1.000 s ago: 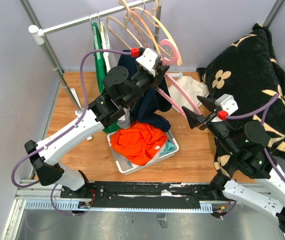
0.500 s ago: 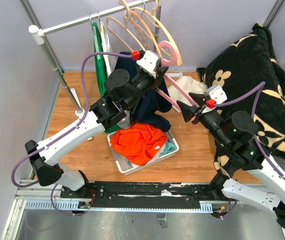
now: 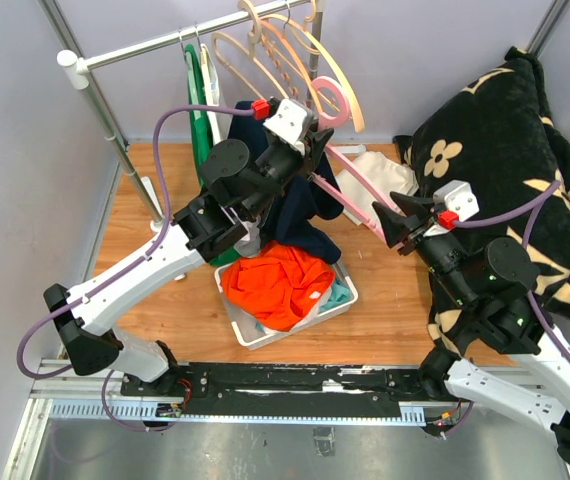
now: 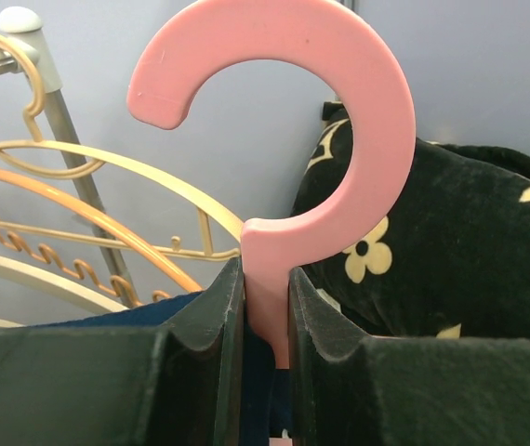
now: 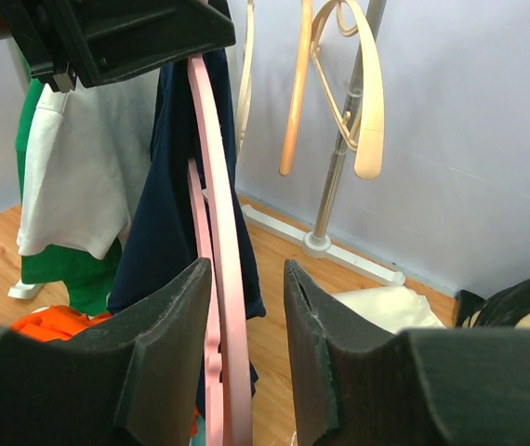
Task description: Remove the t-shirt from the hanger
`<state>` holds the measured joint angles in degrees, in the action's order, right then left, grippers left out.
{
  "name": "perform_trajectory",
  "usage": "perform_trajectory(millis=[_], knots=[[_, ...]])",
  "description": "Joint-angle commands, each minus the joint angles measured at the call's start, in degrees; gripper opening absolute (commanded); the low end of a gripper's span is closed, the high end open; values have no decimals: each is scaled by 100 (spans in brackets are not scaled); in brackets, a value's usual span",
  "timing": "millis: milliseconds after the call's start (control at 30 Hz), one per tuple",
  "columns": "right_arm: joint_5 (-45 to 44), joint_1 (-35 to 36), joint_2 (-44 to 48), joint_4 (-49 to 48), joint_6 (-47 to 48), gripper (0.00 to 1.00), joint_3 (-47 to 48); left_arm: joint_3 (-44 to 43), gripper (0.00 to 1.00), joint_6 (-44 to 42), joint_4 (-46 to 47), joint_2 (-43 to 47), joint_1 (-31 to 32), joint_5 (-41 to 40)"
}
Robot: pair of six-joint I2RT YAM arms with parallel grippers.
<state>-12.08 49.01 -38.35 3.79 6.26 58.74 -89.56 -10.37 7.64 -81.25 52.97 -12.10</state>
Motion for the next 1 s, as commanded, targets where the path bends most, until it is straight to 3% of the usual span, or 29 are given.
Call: perform_trajectory(millis=[0,233,433,533,867,967], knots=[[-118,48,68,-78,-11,37,-121,-161,1,32,414,189,45,90],[-43,52,157,-162,15,27,-238,-176,0,112,462,191,47,120],[15,53,310,-381,48,2,-409,-176,1,153,454,182,47,165],[58,48,406,-494,82,1,-479,-152,1,171,425,180,47,136],[158,47,585,-855,199,1,-607,-61,47,164,330,269,47,121],[151,49,609,-972,213,1,-642,28,54,150,286,360,47,104]])
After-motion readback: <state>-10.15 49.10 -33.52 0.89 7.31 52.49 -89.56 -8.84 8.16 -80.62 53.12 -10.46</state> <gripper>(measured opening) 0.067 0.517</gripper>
